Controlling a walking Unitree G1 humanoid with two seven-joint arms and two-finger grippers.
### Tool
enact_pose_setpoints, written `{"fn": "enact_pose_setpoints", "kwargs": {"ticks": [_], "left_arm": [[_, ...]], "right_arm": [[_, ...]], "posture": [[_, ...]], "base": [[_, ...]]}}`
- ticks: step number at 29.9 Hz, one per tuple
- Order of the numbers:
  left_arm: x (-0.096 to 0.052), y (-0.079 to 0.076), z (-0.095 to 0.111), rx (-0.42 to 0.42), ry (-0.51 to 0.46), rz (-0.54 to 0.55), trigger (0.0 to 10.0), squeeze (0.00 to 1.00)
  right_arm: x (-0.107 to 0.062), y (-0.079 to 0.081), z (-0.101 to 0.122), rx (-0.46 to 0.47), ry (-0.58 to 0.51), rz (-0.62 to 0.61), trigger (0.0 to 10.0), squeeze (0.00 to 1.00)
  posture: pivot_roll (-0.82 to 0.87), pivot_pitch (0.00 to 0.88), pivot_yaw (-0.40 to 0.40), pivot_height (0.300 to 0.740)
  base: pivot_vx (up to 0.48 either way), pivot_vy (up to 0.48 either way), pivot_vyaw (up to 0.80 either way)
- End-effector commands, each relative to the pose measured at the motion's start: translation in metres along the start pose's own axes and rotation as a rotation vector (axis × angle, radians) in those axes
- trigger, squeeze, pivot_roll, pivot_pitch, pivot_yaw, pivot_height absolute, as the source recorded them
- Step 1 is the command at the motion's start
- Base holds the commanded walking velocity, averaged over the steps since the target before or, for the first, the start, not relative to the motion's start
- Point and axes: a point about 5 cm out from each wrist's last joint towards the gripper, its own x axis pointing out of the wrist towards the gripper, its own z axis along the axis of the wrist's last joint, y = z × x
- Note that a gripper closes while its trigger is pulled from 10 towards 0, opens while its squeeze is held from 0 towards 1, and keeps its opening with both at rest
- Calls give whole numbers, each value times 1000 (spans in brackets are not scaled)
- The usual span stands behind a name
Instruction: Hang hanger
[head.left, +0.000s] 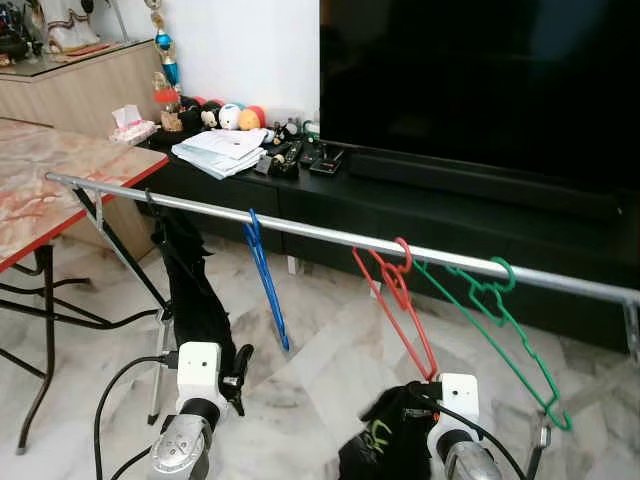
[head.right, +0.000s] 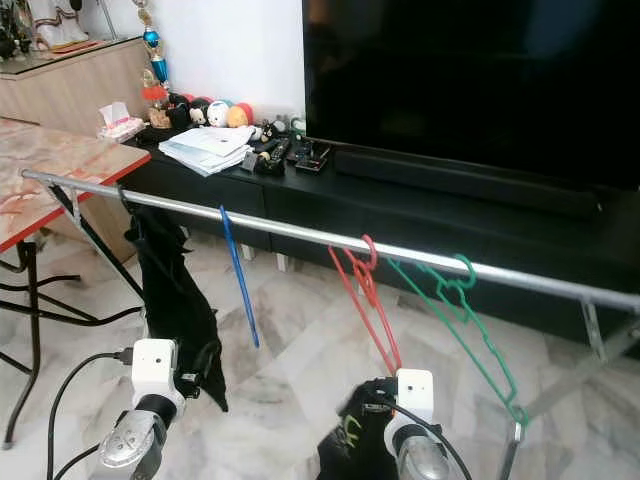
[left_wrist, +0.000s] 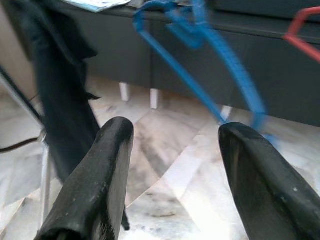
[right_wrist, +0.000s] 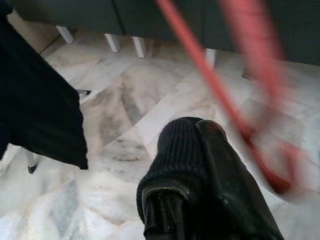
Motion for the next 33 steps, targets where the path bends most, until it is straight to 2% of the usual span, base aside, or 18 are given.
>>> {"fn": "enact_pose_setpoints", "kwargs": {"ticks": [1, 11, 16, 21, 26, 27, 29, 30, 33], "left_arm": [[-1, 7, 3, -2, -15, 23, 10000, 0], [-1, 5, 6, -10, -35, 14, 10000, 0], [-2, 7, 24, -17, -139, 38, 10000, 0], [1, -3, 42, 67, -182, -49, 10000, 0], [-3, -3, 49, 96, -191, -83, 10000, 0], [-3, -3, 49, 85, -173, -95, 10000, 1000], [-4, -4, 48, 75, -163, -101, 10000, 1000], [-3, -10, 47, 36, -115, -142, 10000, 1000], [-1, -20, 49, 40, -92, -198, 10000, 1000]], "right_arm": [[3, 10, 5, -15, -21, 50, 10000, 0], [3, 12, 1, -25, -10, 65, 10000, 0], [2, 11, -2, -39, 1, 72, 10000, 0], [2, 12, -4, -39, 7, 74, 10000, 0], [1, 12, -6, -41, 11, 73, 10000, 0], [1, 12, -6, -42, 12, 72, 10000, 0], [1, 11, -7, -42, 13, 72, 10000, 0], [1, 11, -7, -44, 17, 71, 10000, 0], [1, 12, -7, -46, 18, 73, 10000, 0]], "posture": [[0, 58, 38, 740], [-2, 60, 35, 740], [2, 66, 35, 740], [4, 69, 36, 740], [5, 70, 39, 740], [6, 68, 41, 740], [6, 68, 41, 740], [5, 66, 42, 740], [6, 63, 41, 740]], "base": [[322, 0, 0], [321, 0, 0], [58, 0, 0], [0, 0, 0], [0, 0, 0], [0, 0, 0], [0, 0, 0], [0, 0, 0], [0, 0, 0]]}}
